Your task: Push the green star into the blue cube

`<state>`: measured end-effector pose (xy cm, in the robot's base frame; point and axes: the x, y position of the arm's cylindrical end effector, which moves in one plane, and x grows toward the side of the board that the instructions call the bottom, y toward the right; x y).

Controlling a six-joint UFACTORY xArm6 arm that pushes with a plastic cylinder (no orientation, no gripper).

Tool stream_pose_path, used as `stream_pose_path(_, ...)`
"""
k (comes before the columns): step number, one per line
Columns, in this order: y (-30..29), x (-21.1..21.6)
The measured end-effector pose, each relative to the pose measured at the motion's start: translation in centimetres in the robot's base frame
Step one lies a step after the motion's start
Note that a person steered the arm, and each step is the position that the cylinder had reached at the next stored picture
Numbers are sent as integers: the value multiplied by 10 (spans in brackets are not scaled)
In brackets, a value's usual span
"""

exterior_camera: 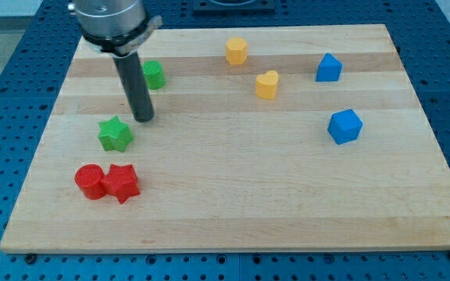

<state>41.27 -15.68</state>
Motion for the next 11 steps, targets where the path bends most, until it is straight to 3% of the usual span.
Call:
stream_pose_path(3,-87,17)
stream_pose_path(4,-60,44)
stream_pose_path(8,218,39)
stream_pose_path(11,314,8)
